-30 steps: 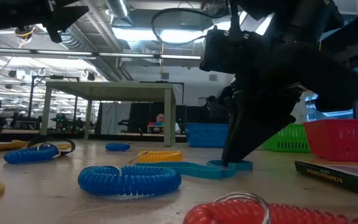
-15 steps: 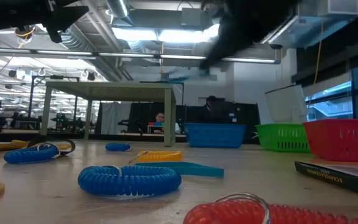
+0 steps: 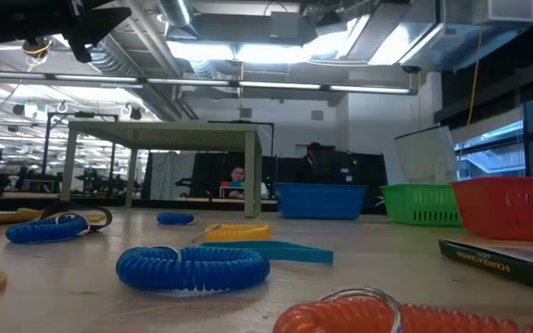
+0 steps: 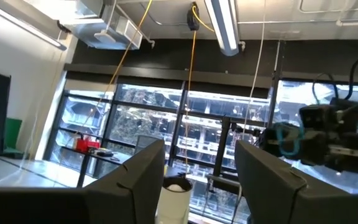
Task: Pick & Place Office Desk Supplies
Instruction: Put the blue rubber band into the green bin
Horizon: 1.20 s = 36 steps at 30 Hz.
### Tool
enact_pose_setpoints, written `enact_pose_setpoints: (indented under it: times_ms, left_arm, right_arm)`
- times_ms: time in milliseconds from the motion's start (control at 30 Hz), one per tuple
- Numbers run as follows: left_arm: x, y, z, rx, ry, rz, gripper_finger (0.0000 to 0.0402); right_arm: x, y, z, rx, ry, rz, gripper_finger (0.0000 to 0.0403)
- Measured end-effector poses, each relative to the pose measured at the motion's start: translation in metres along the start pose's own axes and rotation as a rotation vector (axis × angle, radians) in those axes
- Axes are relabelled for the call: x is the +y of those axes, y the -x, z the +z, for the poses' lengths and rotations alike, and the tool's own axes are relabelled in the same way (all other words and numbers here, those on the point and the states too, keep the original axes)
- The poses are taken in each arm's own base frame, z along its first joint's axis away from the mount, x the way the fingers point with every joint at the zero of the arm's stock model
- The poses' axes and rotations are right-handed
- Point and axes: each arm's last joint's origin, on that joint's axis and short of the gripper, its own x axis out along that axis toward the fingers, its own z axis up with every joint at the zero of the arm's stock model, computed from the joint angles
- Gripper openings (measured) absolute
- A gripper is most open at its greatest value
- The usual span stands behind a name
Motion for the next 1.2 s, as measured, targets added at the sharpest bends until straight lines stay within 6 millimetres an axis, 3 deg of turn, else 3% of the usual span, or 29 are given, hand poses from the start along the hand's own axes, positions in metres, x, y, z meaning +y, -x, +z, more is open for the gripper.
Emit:
enact_pose_setpoints:
  times_ms: [200,367,500,800,1200]
  left_arm:
    - [0.001,0.000,0.004,-0.038,-0.053,0.005,0.0190]
    - [0.001,0.000,0.007,-0.059,-0.093,0.010,0.0190]
    - [0.001,0.000,0.006,-0.058,-0.122,0.011,0.0191]
    - [0.001,0.000,0.006,-0.057,-0.144,0.012,0.0191]
    - [0.001,0.000,0.006,-0.056,-0.144,0.011,0.0191]
  right_arm:
    - [0.001,0.000,0.001,-0.012,0.097,0.004,0.0005]
    - [-0.005,-0.001,-0.011,0.053,0.145,-0.091,0.0006]
    - [-0.020,-0.004,-0.031,0.170,0.130,-0.187,0.0006]
    - [-0.083,-0.011,-0.087,0.552,-0.046,-0.477,0.0006]
    - [-0.125,-0.007,-0.159,0.921,-0.237,-0.656,0.0006]
